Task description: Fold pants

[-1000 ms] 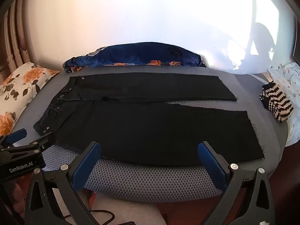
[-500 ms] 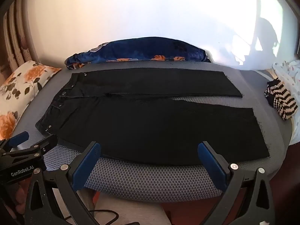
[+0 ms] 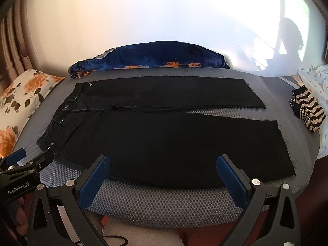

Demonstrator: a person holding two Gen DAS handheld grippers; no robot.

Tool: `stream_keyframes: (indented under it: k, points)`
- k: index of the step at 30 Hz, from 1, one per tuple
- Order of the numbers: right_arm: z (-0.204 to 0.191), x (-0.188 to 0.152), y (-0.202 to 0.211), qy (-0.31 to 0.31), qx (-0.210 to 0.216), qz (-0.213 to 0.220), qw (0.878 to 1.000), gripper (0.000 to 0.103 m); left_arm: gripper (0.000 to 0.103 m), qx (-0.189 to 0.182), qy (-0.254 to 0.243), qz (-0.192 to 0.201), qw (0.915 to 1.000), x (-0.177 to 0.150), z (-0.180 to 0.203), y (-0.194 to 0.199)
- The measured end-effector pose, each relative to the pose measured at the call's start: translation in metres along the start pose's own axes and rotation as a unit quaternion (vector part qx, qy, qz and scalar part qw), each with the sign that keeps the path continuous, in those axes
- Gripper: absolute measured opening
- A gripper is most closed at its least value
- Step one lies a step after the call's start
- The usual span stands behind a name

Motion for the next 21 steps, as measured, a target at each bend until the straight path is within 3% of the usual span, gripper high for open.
stream_keyframes:
  k: [21]
  points:
    - [-0.0029,0.0052,-0.0048,0.0,-0.001,-0.003,1.0,0.103,0.102,0.003,-0.011,-0.01,0.9999,-0.0006,0.0024,-0.0078]
Point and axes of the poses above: each gripper's, at about its wrist camera, not at the fingertips, and y roughly against the way its jaws point, z to its right, x to its top, the point moved 7 cm from there along -y, roughly the way its jaws point, and after that the axes turned 13 degrees about -x, right-handed, at the moved point
